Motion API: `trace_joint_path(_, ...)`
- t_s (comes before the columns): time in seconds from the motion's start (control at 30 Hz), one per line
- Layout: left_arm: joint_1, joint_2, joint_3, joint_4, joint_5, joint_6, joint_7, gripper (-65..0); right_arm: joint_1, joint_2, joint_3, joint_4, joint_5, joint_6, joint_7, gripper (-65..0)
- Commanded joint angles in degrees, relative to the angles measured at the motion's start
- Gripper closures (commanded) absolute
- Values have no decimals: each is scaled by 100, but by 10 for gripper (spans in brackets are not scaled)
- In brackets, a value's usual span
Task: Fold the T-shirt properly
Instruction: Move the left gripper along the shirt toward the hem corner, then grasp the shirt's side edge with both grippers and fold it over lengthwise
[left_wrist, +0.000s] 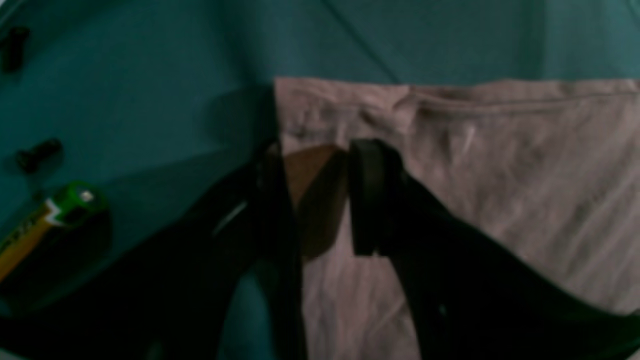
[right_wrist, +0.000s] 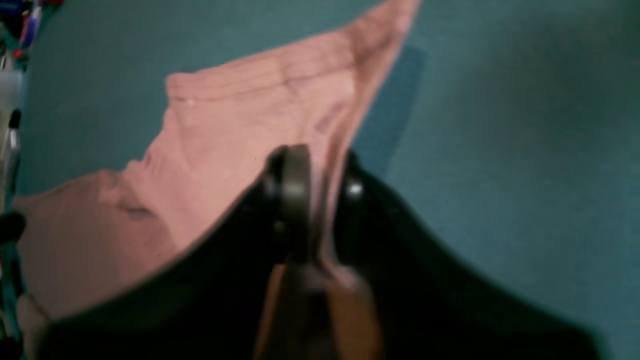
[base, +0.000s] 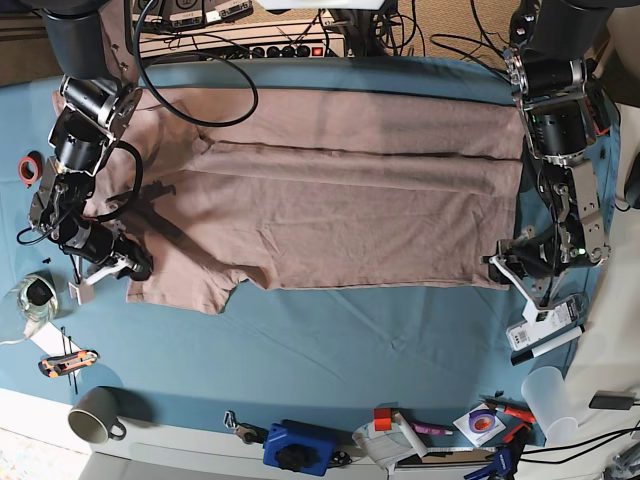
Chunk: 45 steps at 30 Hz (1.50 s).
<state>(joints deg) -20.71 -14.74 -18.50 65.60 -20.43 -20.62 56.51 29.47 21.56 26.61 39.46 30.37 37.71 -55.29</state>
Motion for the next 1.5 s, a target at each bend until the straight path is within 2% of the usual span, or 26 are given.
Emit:
trace_joint_path(0.0,-24,92,37,-31,-37,-138,420,-194,116,94,-4,61,26,13,-20,0)
trace_joint_path(0.07,-24,116,37,-31,-120,-190,525,-145,118,94,-4,59,24,15,-22,0)
trace_joint_path(0.2,-24,125,37,-31,-275,-188,616,0,118,98,-4,61,22,15,-46,0)
trace_joint_path(0.37,-26,122,33,-22,-282,-186,723,0,181,103,-4,107,188,42,-328,0)
trace_joint_path(0.43,-28,122,33,31,-330,-179,841,0,177,116,-4,267,452,229,-431,0)
trace_joint_path(0.63,-26,-11,33,428,-1438,-144,1381,0,164,131,-4,852,632,229,-695,0)
trace_joint_path(0.73,-24,-146,33,686,-2033,55,1665,0,114,133,-4,1049,780,229,-846,0)
trace_joint_path(0.9,-2,-245,-199,1207,-2299,-68,1991,0,-26,133,2,1370,1499,229,-1399,0)
trace_joint_path(1.13,385,-323,-645,1290,-3141,-411,2221,0,-546,133,2,2452,1738,229,-1574,0)
trace_joint_path(1.3,791,-321,-1099,1615,-3604,-632,2349,0,-1062,133,28,3469,2345,229,-1921,0)
trace_joint_path(1.47,1239,-356,-1534,2114,-3770,-649,2349,0,-1539,133,273,4074,2562,229,-1932,0)
